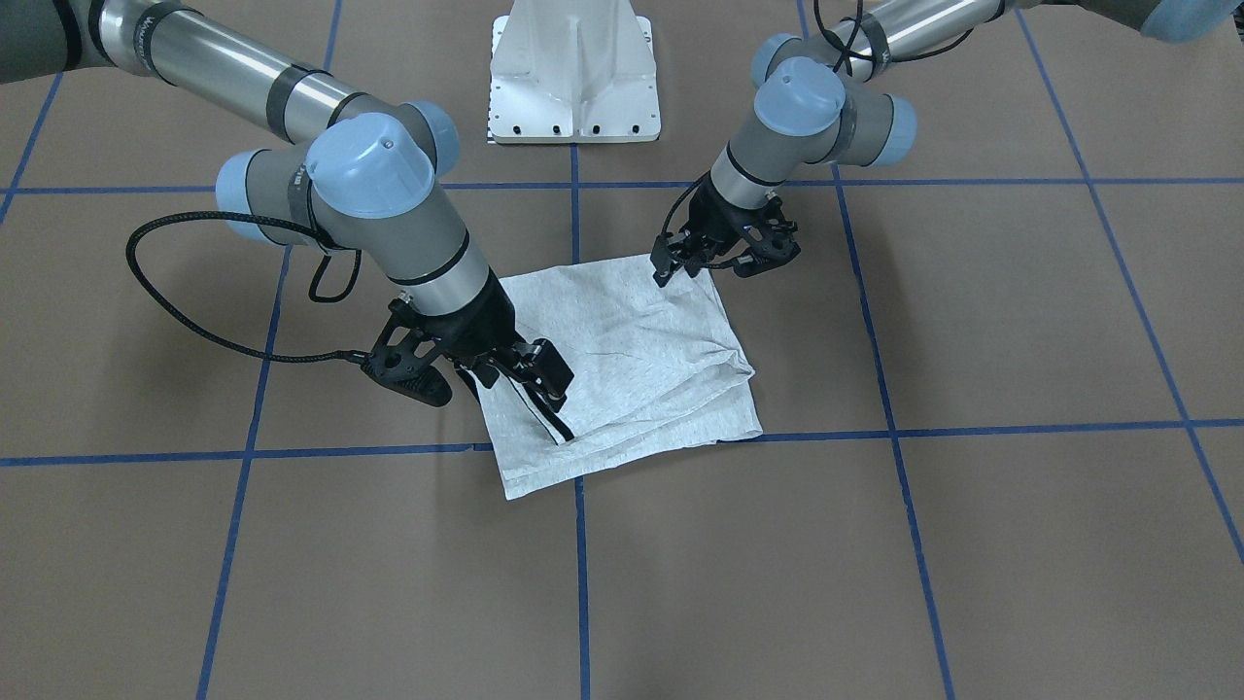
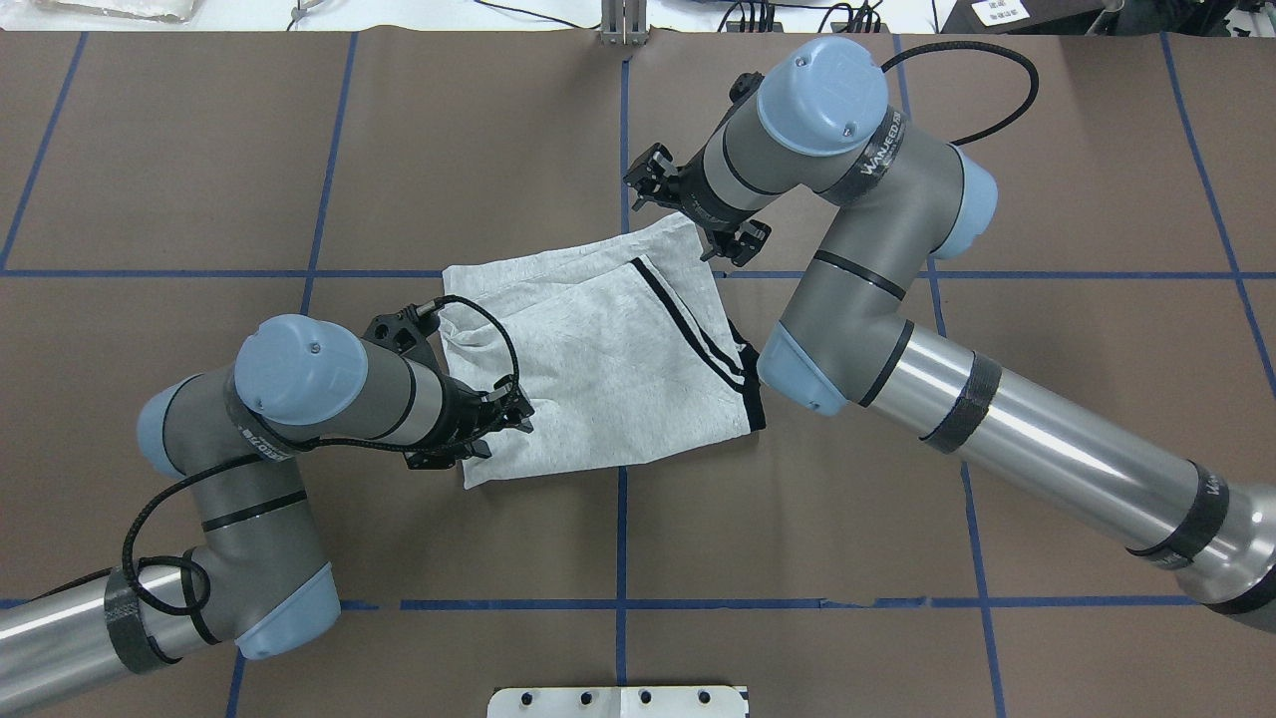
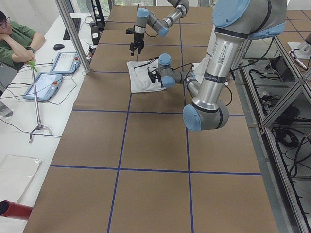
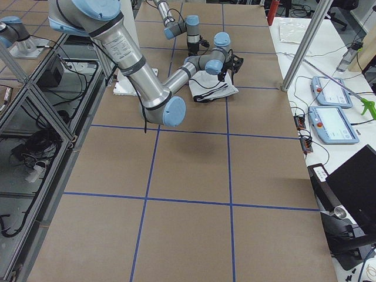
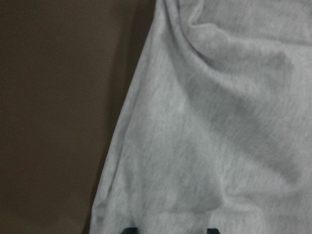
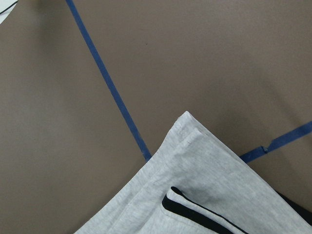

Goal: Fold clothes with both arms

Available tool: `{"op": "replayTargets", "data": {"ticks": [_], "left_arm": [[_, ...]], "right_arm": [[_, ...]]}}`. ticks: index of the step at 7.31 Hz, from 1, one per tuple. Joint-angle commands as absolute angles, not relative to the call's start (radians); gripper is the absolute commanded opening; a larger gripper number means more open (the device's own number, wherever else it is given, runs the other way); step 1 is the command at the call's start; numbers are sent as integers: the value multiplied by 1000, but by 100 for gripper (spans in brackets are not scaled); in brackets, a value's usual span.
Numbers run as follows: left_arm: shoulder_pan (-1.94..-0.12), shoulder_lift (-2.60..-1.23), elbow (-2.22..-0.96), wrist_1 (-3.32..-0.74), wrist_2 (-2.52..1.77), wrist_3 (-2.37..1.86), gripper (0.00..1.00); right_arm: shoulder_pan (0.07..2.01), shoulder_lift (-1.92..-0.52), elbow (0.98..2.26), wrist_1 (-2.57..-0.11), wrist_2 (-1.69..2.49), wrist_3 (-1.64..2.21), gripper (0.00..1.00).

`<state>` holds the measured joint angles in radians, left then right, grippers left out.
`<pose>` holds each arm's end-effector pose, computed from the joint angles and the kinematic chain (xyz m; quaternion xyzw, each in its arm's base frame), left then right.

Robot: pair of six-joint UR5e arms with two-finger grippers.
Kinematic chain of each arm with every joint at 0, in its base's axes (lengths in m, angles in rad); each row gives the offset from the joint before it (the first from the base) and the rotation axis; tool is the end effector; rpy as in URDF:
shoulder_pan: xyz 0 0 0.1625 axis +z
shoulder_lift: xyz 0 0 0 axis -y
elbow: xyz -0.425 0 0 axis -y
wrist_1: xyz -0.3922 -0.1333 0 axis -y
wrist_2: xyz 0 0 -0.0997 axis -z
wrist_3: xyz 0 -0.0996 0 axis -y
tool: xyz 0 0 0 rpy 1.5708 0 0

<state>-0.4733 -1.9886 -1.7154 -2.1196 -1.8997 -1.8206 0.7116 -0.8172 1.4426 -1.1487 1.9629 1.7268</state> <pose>0.5173 -0.3785 0.2943 -0.0802 0.5326 -0.2157 0.8145 -0.4970 -0.5543 0.2025 -0.0277 -0.5180 0.2686 0.8116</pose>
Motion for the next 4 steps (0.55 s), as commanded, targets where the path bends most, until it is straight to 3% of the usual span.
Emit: {"op": "replayTargets", "data": {"ticks": [1, 4], "left_arm": [[-485, -1990, -1797, -2027, -1902, -1790, 99], [-578, -1906, -1908, -1953, -1904, -1588, 99]], "right_arm": [[733, -856, 1472, -1149, 2003, 1723, 100], [813, -1029, 1644, -1266, 2063, 1484, 100]]}}
